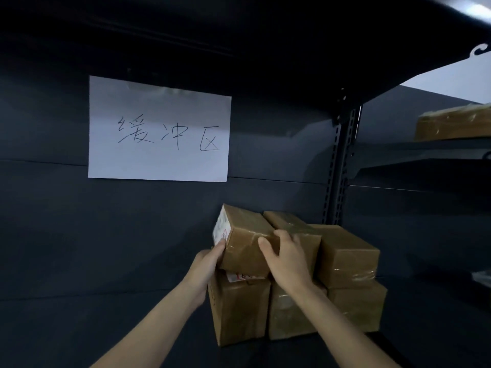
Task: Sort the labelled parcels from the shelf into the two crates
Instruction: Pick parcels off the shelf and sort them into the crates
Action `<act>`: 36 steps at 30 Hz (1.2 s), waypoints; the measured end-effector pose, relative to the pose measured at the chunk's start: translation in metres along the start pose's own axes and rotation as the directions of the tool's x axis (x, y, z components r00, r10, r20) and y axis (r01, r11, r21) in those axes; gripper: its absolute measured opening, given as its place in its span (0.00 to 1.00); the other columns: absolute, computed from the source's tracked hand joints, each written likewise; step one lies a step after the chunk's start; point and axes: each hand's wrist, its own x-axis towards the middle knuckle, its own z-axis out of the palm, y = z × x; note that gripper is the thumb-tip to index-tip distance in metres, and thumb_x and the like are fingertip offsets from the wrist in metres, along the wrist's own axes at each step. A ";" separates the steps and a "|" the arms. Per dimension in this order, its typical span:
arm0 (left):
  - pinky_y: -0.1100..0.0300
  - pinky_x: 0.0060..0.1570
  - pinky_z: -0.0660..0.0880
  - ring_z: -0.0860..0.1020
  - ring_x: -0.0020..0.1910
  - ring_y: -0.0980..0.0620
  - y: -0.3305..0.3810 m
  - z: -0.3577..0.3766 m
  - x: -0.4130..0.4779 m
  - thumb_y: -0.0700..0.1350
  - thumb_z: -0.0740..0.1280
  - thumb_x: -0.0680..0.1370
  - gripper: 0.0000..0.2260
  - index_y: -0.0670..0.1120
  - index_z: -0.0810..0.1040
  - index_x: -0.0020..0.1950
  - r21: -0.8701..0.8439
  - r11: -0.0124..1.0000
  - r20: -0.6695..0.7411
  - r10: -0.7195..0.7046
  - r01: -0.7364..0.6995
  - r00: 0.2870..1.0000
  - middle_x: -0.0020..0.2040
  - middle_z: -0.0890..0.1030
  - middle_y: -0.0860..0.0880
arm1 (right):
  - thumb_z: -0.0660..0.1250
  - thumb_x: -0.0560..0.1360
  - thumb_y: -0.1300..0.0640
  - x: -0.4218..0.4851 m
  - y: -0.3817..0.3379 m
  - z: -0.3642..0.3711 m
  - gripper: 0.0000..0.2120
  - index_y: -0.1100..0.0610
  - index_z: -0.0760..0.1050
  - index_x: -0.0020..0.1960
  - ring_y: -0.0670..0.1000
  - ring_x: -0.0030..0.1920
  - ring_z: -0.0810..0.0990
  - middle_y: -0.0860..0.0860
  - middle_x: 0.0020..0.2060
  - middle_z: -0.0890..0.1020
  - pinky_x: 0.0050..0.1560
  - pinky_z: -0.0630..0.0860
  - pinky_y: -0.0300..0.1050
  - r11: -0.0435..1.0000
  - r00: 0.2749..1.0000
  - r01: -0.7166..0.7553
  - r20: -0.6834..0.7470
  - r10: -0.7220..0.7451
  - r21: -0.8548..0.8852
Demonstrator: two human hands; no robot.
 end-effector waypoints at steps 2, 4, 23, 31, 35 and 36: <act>0.62 0.38 0.72 0.77 0.48 0.53 0.002 -0.002 -0.010 0.51 0.65 0.76 0.21 0.42 0.68 0.65 -0.174 0.980 -0.077 0.080 -0.093 0.994 0.56 0.78 0.45 | 0.59 0.78 0.45 -0.003 -0.003 0.002 0.21 0.54 0.66 0.67 0.44 0.56 0.70 0.50 0.61 0.70 0.50 0.68 0.34 0.990 1.000 0.021 -0.009 -0.020 0.136; 0.56 0.44 0.77 0.78 0.52 0.49 0.006 -0.010 -0.021 0.45 0.67 0.74 0.21 0.45 0.65 0.65 -0.295 0.933 -0.125 0.175 -0.205 0.977 0.56 0.77 0.46 | 0.61 0.77 0.47 -0.007 -0.010 0.011 0.15 0.51 0.68 0.62 0.44 0.56 0.74 0.47 0.57 0.73 0.50 0.73 0.34 0.952 0.998 0.066 -0.004 -0.068 0.298; 0.69 0.44 0.75 0.76 0.52 0.62 -0.075 -0.147 -0.088 0.37 0.75 0.67 0.31 0.62 0.63 0.58 0.600 0.777 -0.325 0.453 -0.190 0.830 0.55 0.76 0.58 | 0.61 0.78 0.61 -0.082 -0.058 0.152 0.23 0.49 0.64 0.71 0.45 0.67 0.70 0.46 0.66 0.74 0.67 0.65 0.40 0.913 0.726 -0.114 0.660 -0.193 0.392; 0.48 0.65 0.69 0.66 0.69 0.49 -0.078 -0.151 -0.084 0.44 0.76 0.65 0.40 0.52 0.59 0.72 0.661 0.749 -0.429 0.435 -0.053 0.791 0.68 0.68 0.48 | 0.58 0.80 0.59 -0.079 -0.055 0.140 0.25 0.52 0.56 0.75 0.47 0.71 0.65 0.49 0.71 0.67 0.65 0.61 0.35 0.953 0.746 -0.013 0.637 -0.192 0.302; 0.49 0.72 0.60 0.55 0.73 0.48 -0.050 -0.125 -0.090 0.42 0.72 0.72 0.36 0.43 0.57 0.74 0.817 0.551 -0.352 0.710 -0.169 0.610 0.74 0.59 0.45 | 0.60 0.79 0.57 -0.062 -0.051 0.113 0.25 0.55 0.59 0.75 0.48 0.72 0.65 0.51 0.72 0.67 0.72 0.62 0.45 0.948 0.846 0.138 0.464 -0.263 0.287; 0.49 0.71 0.61 0.57 0.73 0.48 -0.046 -0.115 -0.091 0.42 0.71 0.72 0.32 0.42 0.60 0.73 0.856 0.464 -0.276 0.782 -0.226 0.558 0.73 0.61 0.44 | 0.61 0.79 0.58 -0.057 -0.049 0.103 0.24 0.56 0.61 0.74 0.48 0.71 0.66 0.51 0.71 0.69 0.71 0.63 0.45 0.937 0.867 0.197 0.395 -0.304 0.288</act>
